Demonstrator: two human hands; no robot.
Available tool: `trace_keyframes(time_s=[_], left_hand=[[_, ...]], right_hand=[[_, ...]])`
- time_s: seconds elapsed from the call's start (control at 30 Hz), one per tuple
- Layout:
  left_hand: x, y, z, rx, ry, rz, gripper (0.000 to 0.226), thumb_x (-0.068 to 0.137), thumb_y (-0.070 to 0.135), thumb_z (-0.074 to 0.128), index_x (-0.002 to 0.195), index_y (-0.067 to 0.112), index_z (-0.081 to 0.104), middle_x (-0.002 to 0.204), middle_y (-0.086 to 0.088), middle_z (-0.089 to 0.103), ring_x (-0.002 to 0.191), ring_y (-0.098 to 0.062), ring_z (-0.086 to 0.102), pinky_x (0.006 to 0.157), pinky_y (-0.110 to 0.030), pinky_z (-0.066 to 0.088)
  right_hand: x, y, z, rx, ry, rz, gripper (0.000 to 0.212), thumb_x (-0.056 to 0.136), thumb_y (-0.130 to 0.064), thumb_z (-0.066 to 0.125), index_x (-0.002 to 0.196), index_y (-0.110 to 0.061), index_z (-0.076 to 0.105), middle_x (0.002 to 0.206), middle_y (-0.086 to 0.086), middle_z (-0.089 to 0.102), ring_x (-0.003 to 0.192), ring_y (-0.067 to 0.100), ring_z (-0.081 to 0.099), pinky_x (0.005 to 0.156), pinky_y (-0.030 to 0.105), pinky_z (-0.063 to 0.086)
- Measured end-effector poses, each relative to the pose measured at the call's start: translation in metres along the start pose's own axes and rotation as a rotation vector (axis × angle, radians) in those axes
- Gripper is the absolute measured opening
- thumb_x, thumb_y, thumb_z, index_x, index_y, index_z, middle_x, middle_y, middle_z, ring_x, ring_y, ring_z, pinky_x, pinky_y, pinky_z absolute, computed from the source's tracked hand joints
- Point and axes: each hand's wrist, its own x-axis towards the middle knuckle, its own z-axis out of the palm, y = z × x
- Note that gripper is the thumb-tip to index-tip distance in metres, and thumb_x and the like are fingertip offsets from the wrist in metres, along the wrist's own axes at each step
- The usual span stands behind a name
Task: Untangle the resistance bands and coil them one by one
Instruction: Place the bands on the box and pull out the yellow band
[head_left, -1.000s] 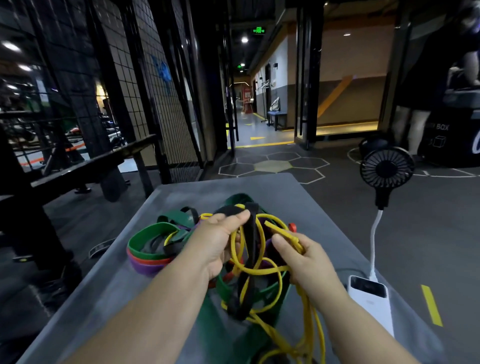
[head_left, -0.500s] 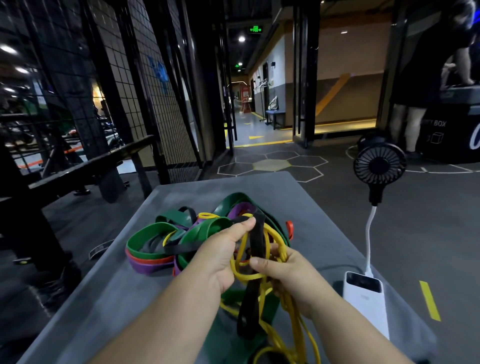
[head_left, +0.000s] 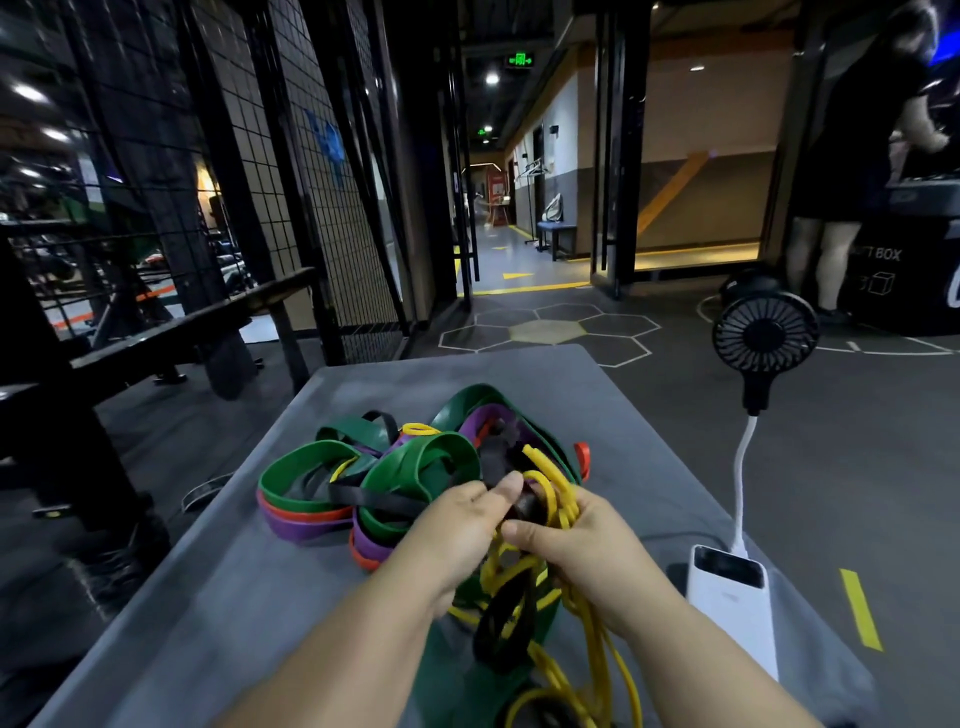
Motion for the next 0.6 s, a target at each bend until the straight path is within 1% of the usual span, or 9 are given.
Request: trace_keyframes(time_s=[0.07, 0.13, 0.2, 0.27, 0.37, 0.43, 0.5, 0.53, 0.6], left_hand=[[0.003, -0.004, 0.0, -0.089, 0.009, -0.022, 0.053, 0.091, 0.052, 0.056, 0.107, 0.002, 0.062, 0.122, -0.019, 0.061, 0.114, -0.028, 0.056, 0.105, -0.043, 0.041], [0.004, -0.002, 0.001, -0.183, -0.008, -0.052, 0.076, 0.08, 0.062, 0.061, 0.128, 0.003, 0.055, 0.134, -0.015, 0.057, 0.125, -0.03, 0.051, 0.108, -0.047, 0.039], [0.008, -0.007, 0.001, -0.217, -0.004, -0.044, 0.083, 0.063, 0.071, 0.061, 0.119, 0.01, 0.062, 0.127, -0.012, 0.063, 0.121, -0.03, 0.055, 0.106, -0.051, 0.041], [0.012, -0.013, 0.001, -0.209, -0.018, -0.05, 0.085, 0.057, 0.077, 0.06, 0.114, 0.015, 0.064, 0.122, -0.01, 0.065, 0.118, -0.03, 0.057, 0.104, -0.052, 0.043], [0.014, -0.02, 0.003, -0.195, -0.122, -0.065, 0.096, 0.054, 0.085, 0.062, 0.122, 0.017, 0.061, 0.126, -0.004, 0.064, 0.121, -0.024, 0.057, 0.106, -0.048, 0.042], [0.011, -0.019, 0.004, -0.189, -0.15, -0.051, 0.074, 0.067, 0.072, 0.064, 0.114, 0.015, 0.064, 0.123, -0.005, 0.066, 0.12, -0.023, 0.057, 0.107, -0.045, 0.042], [0.012, -0.02, 0.004, -0.179, -0.139, -0.035, 0.067, 0.067, 0.067, 0.066, 0.103, 0.01, 0.065, 0.112, -0.01, 0.069, 0.112, -0.026, 0.061, 0.102, -0.04, 0.045], [0.013, -0.021, 0.004, -0.161, -0.109, -0.017, 0.058, 0.071, 0.062, 0.069, 0.09, 0.008, 0.065, 0.096, -0.008, 0.071, 0.099, -0.024, 0.065, 0.093, -0.035, 0.048], [0.011, -0.022, 0.003, -0.115, -0.043, 0.017, 0.044, 0.082, 0.048, 0.07, 0.063, 0.015, 0.049, 0.061, 0.0, 0.053, 0.067, -0.018, 0.052, 0.07, -0.031, 0.041]], right_hand=[[-0.002, 0.0, 0.002, -0.036, -0.015, 0.006, 0.034, 0.072, -0.019, 0.086, 0.099, -0.013, 0.068, 0.088, 0.018, 0.073, 0.068, 0.019, 0.067, 0.065, 0.033, 0.055], [-0.002, 0.001, 0.004, -0.098, -0.016, 0.002, 0.048, 0.066, -0.028, 0.089, 0.107, -0.02, 0.065, 0.093, 0.011, 0.074, 0.079, 0.022, 0.071, 0.075, 0.035, 0.058], [-0.002, 0.002, 0.004, -0.158, -0.009, -0.011, 0.061, 0.06, -0.038, 0.088, 0.113, -0.029, 0.059, 0.098, 0.009, 0.073, 0.089, 0.025, 0.07, 0.083, 0.041, 0.057], [-0.002, 0.0, -0.001, -0.202, 0.02, -0.017, 0.057, 0.066, -0.03, 0.088, 0.113, -0.033, 0.056, 0.096, 0.004, 0.072, 0.088, 0.019, 0.07, 0.083, 0.036, 0.057], [-0.002, -0.003, -0.005, -0.218, -0.025, -0.021, 0.054, 0.071, -0.016, 0.086, 0.114, -0.034, 0.057, 0.097, 0.0, 0.074, 0.088, 0.014, 0.071, 0.083, 0.031, 0.057], [-0.004, -0.006, -0.004, -0.203, -0.086, -0.012, 0.054, 0.073, -0.012, 0.084, 0.116, -0.034, 0.059, 0.096, 0.002, 0.074, 0.087, 0.016, 0.072, 0.078, 0.028, 0.058], [-0.005, -0.006, -0.002, -0.186, -0.103, 0.002, 0.057, 0.075, -0.009, 0.082, 0.119, -0.035, 0.058, 0.096, 0.003, 0.075, 0.087, 0.017, 0.072, 0.072, 0.021, 0.055], [-0.005, -0.006, -0.003, -0.183, -0.106, 0.009, 0.058, 0.075, -0.009, 0.082, 0.12, -0.035, 0.058, 0.095, 0.004, 0.075, 0.087, 0.017, 0.072, 0.071, 0.019, 0.055], [-0.006, -0.007, -0.003, -0.179, -0.114, 0.021, 0.057, 0.076, -0.008, 0.082, 0.121, -0.034, 0.058, 0.092, 0.003, 0.075, 0.084, 0.017, 0.072, 0.072, 0.021, 0.056]])
